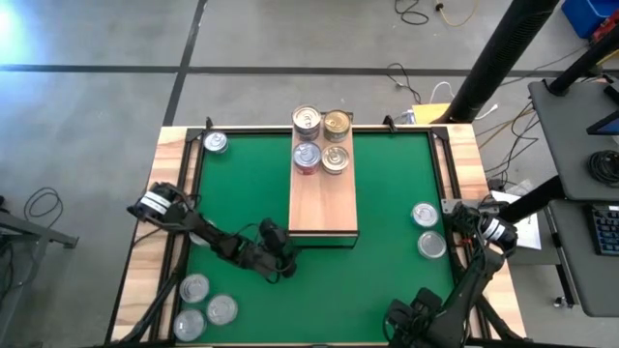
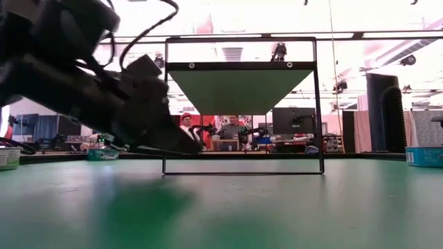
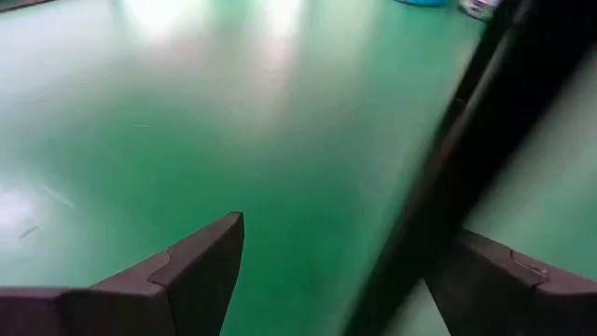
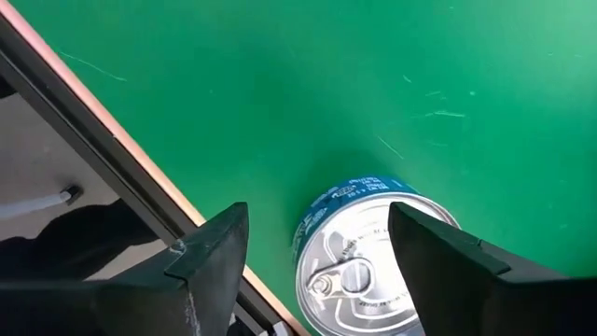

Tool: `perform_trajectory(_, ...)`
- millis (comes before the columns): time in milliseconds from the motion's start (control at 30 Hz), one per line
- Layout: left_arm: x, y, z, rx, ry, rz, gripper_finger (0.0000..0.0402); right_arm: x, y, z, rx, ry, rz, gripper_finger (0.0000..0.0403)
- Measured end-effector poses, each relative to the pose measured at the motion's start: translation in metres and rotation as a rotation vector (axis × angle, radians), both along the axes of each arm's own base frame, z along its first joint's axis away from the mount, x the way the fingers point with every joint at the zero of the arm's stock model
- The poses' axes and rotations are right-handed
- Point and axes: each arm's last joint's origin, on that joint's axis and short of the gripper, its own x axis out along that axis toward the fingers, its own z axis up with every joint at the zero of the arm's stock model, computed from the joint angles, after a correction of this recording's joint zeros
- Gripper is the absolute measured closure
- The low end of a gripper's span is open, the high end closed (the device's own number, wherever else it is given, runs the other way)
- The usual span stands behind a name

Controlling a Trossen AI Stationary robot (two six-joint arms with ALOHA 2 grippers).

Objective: Stack canned seafood by type on shelf
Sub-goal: Stack the blue pink tuna can on top of the other blue pink tuna can on the shelf

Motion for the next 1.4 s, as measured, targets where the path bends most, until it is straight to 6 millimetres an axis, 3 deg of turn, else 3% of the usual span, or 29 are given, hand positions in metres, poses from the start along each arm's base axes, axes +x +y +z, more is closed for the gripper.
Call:
perform_trajectory(167, -0.009, -0.016, 0.002, 0.055, 0.045, -0.081, 0.0109, 0.0, 0.0, 0.0, -0.001, 0.0, -0.006, 0.0137)
perform_trajectory(333, -0.026, -0.019, 0.007, 0.081, 0.169, -0.101, 0.0109, 0.004, -0.005, 0.001, -0.011, 0.011, 0.039, 0.0134)
perform_trajectory(633, -0.051, -0.03, 0.041, -0.047, 0.248, -0.243, 0.0087, 0.021, -0.02, 0.004, -0.015, 0.009, 0.1, 0.0155)
perform_trajectory(800, -0.06, -0.041, 0.048, -0.113, 0.263, -0.356, 0.0056, 0.032, -0.029, 0.004, -0.022, 0.005, 0.092, 0.0148)
perform_trajectory(1067, -0.087, -0.076, 0.048, -0.239, 0.302, -0.534, 0.0047, 0.032, -0.028, 0.005, 0.069, 0.1, 0.067, 0.0123)
perform_trajectory(1267, -0.112, -0.109, 0.047, -0.268, 0.195, -0.587, 0.0055, 0.02, -0.019, 0.005, 0.105, 0.14, 0.028, 0.0122)
perform_trajectory(1400, -0.118, -0.121, 0.04, -0.243, 0.113, -0.577, 0.0056, 0.014, -0.014, 0.005, 0.113, 0.152, 0.043, 0.0131)
